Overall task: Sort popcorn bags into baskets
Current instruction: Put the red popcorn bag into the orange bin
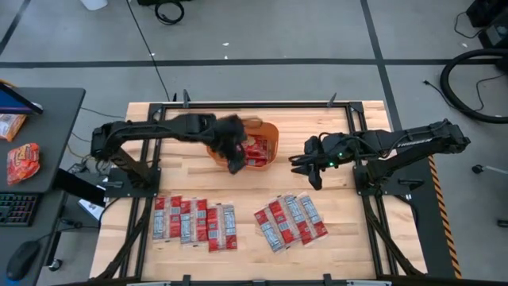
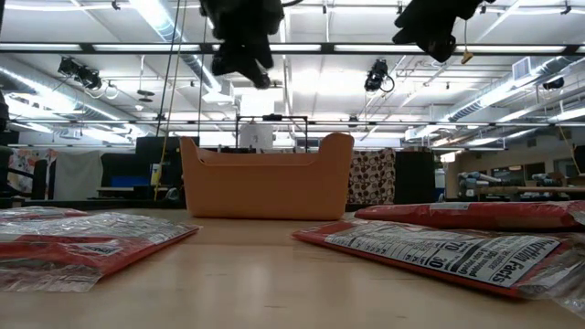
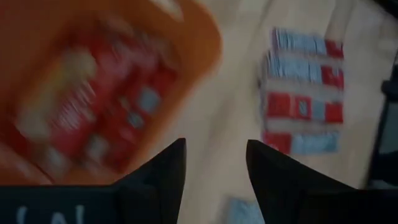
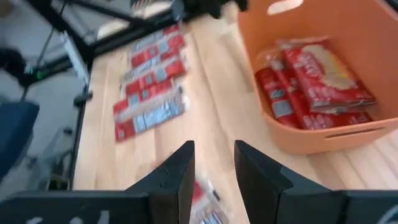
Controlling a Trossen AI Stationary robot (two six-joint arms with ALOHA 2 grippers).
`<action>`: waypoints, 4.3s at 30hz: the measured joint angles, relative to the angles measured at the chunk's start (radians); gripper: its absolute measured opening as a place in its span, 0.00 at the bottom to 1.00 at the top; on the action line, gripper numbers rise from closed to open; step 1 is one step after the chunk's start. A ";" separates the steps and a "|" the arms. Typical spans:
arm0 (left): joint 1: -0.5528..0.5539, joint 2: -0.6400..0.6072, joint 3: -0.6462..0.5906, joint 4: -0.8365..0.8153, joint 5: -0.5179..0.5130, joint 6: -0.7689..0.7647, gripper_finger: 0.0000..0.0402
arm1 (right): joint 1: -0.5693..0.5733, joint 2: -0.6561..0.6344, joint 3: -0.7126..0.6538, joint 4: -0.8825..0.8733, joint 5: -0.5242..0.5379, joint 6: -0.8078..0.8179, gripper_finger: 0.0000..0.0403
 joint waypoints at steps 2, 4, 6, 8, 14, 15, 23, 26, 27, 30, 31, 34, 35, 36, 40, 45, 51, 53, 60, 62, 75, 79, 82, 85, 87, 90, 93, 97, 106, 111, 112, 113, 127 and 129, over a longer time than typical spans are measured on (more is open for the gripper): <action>-0.056 0.000 -0.001 -0.045 -0.004 -0.079 0.43 | 0.000 0.000 0.000 -0.022 -0.005 -0.040 0.29; -0.117 0.000 -0.018 -0.059 -0.025 -0.139 0.43 | 0.001 0.000 0.000 -0.038 -0.006 -0.074 0.29; -0.177 0.001 -0.042 -0.079 -0.055 -0.193 0.43 | 0.001 0.000 0.000 -0.048 -0.006 -0.086 0.29; -0.234 0.002 -0.048 -0.133 -0.072 -0.236 0.43 | 0.001 0.000 0.000 -0.050 -0.006 -0.087 0.29; -0.361 0.002 -0.102 -0.192 -0.057 -0.375 0.43 | 0.001 0.000 0.000 -0.022 -0.006 -0.084 0.29; -0.372 0.000 -0.116 -0.176 -0.044 -0.396 0.43 | 0.004 0.000 0.000 -0.021 -0.006 -0.085 0.29; -0.419 0.005 -0.297 0.273 -0.063 -0.498 0.43 | 0.040 0.076 -0.032 -0.061 -0.131 -0.081 0.29; -0.421 0.031 -0.324 0.423 -0.105 -0.521 0.43 | 0.068 0.110 -0.068 -0.072 -0.169 -0.031 0.30; -0.421 0.046 -0.323 0.448 -0.115 -0.533 0.43 | 0.078 0.118 -0.086 -0.070 -0.178 -0.013 0.30; -0.421 0.098 -0.314 0.484 -0.134 -0.573 0.43 | 0.098 0.146 -0.141 -0.053 -0.193 0.040 0.32; -0.421 0.117 -0.306 0.505 -0.134 -0.574 0.43 | 0.105 0.150 -0.160 -0.049 -0.194 0.064 0.34; -0.426 0.182 -0.260 0.549 -0.136 -0.580 0.43 | 0.121 0.151 -0.216 -0.035 -0.214 0.148 0.38; -0.429 0.206 -0.242 0.564 -0.144 -0.576 0.43 | 0.130 0.149 -0.233 -0.032 -0.217 0.174 0.40; -0.431 0.230 -0.224 0.578 -0.153 -0.573 0.43 | 0.137 0.146 -0.252 -0.030 -0.224 0.199 0.41; -0.441 0.335 -0.139 0.591 -0.166 -0.553 0.43 | 0.171 0.147 -0.327 0.071 -0.225 0.290 0.49; -0.442 0.442 -0.078 0.670 -0.151 -0.553 0.43 | 0.203 0.148 -0.418 0.266 -0.210 0.414 0.57; -0.442 0.523 -0.043 0.759 -0.188 -0.546 0.43 | 0.228 0.191 -0.467 0.394 -0.178 0.417 0.60; -0.447 0.528 -0.041 0.750 -0.203 -0.511 0.43 | 0.229 0.230 -0.471 0.428 -0.179 0.405 0.60; -0.453 0.528 -0.040 0.739 -0.156 -0.478 0.46 | 0.236 0.359 -0.470 0.574 -0.188 0.378 0.59; -0.454 0.528 -0.040 0.735 -0.150 -0.491 0.45 | 0.234 0.394 -0.470 0.623 -0.187 0.373 0.59; -0.456 0.553 -0.039 0.714 -0.174 -0.551 0.44 | 0.211 0.542 -0.467 0.954 -0.249 0.387 0.56; -0.452 0.556 -0.039 0.731 -0.197 -0.548 0.44 | 0.211 0.501 -0.462 0.987 -0.309 0.394 0.54; -0.451 0.556 -0.039 0.734 -0.207 -0.547 0.44 | 0.216 0.468 -0.462 0.987 -0.296 0.402 0.52; -0.453 0.557 -0.040 0.740 -0.230 -0.547 0.44 | 0.220 0.460 -0.462 0.961 -0.220 0.393 0.50; -0.453 0.557 -0.040 0.744 -0.238 -0.547 0.44 | 0.216 0.471 -0.462 0.942 -0.177 0.389 0.47; -0.451 0.558 -0.040 0.750 -0.239 -0.556 0.44 | 0.207 0.485 -0.463 0.927 -0.161 0.389 0.41; -0.443 0.552 -0.042 0.759 -0.217 -0.585 0.44 | 0.202 0.488 -0.463 0.924 -0.182 0.389 0.31; -0.439 0.489 -0.044 0.746 -0.185 -0.539 0.44 | 0.191 0.472 -0.463 0.912 -0.253 0.389 0.16; -0.439 0.254 -0.042 0.494 -0.199 -0.418 0.44 | 0.176 0.314 -0.380 0.630 -0.247 0.266 0.06; -0.450 0.156 -0.042 0.328 -0.278 -0.399 0.42 | 0.158 0.255 -0.200 0.297 -0.170 0.125 0.06; -0.451 0.137 -0.042 0.312 -0.298 -0.390 0.41 | 0.153 0.249 -0.161 0.233 -0.148 0.101 0.06; -0.454 0.119 -0.042 0.287 -0.322 -0.381 0.40 | 0.145 0.249 -0.123 0.182 -0.127 0.080 0.06; -0.436 -0.068 -0.042 0.115 -0.471 -0.391 0.31 | -0.018 0.312 0.193 -0.027 -0.125 -0.207 0.07; -0.424 -0.094 -0.041 0.107 -0.461 -0.400 0.34 | -0.032 0.308 0.205 -0.050 -0.171 -0.235 0.07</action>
